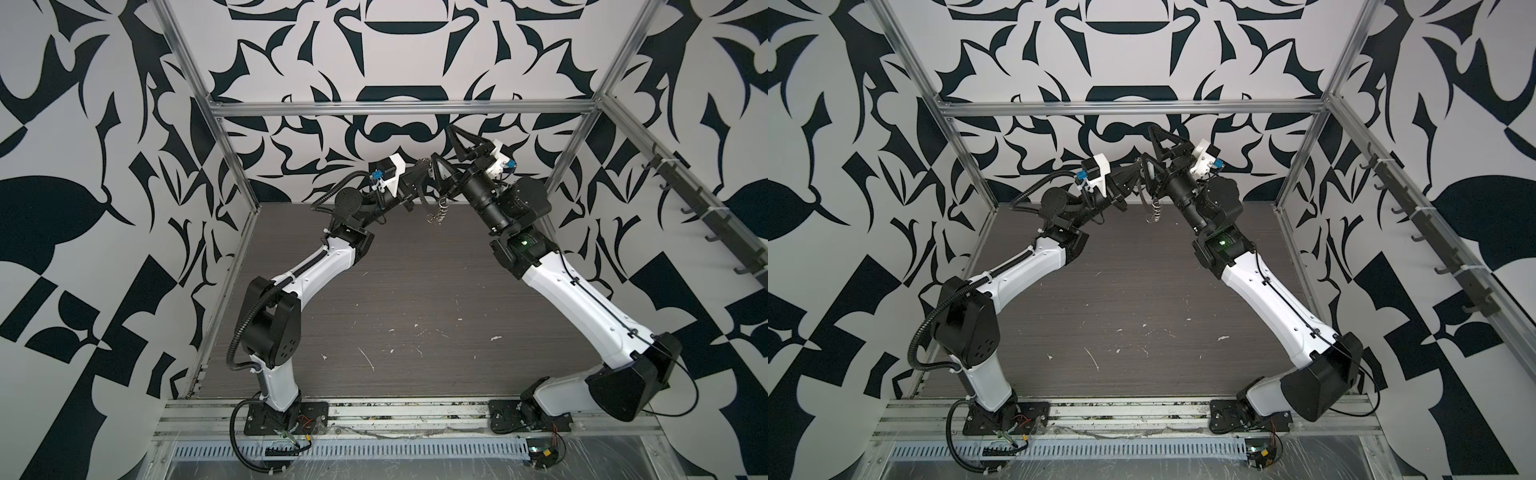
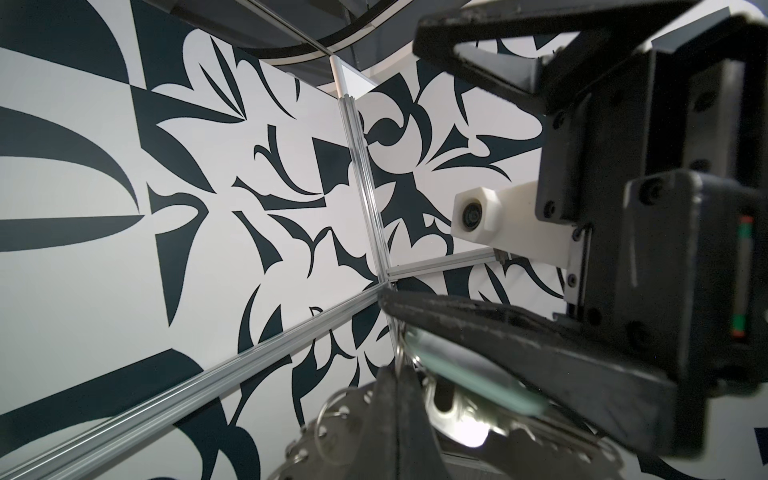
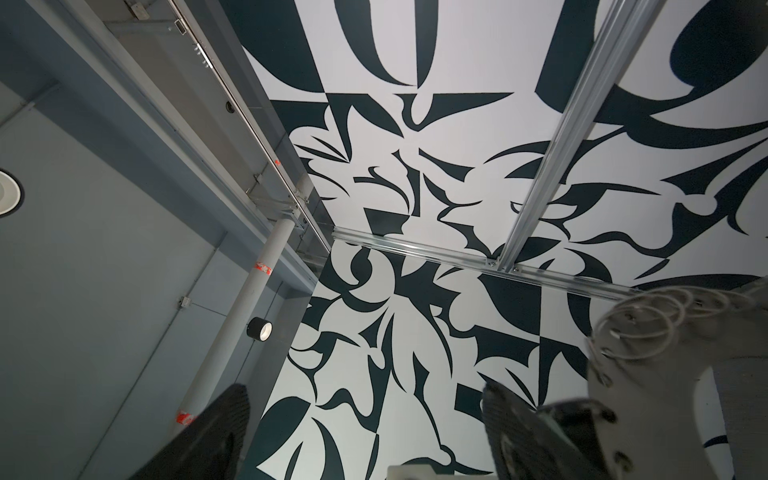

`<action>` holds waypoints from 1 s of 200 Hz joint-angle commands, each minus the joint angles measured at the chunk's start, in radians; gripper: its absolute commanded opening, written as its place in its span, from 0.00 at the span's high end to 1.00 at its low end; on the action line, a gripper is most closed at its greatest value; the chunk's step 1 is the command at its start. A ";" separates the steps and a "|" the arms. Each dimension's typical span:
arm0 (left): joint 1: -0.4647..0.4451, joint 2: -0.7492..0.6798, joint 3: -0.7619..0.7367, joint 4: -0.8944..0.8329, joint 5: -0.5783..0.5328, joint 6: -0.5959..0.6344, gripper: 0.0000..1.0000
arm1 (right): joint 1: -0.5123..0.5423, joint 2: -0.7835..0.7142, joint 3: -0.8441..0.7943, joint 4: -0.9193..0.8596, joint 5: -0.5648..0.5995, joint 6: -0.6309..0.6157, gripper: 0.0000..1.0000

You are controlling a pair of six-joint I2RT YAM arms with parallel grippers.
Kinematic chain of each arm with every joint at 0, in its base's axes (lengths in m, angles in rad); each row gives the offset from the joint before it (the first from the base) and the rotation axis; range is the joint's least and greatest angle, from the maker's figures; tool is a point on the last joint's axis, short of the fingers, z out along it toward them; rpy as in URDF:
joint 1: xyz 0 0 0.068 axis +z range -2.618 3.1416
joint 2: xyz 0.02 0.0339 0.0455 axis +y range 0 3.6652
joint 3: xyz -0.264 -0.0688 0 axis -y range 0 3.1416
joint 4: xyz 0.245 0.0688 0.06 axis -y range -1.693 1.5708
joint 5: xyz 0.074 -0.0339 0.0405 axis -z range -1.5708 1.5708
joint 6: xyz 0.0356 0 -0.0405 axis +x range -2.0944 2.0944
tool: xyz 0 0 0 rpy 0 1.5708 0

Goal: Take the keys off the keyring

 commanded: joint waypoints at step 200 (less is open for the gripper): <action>0.083 -0.193 -0.362 0.371 0.226 -0.195 1.00 | -0.124 -0.067 0.331 -0.930 -0.487 -1.693 0.21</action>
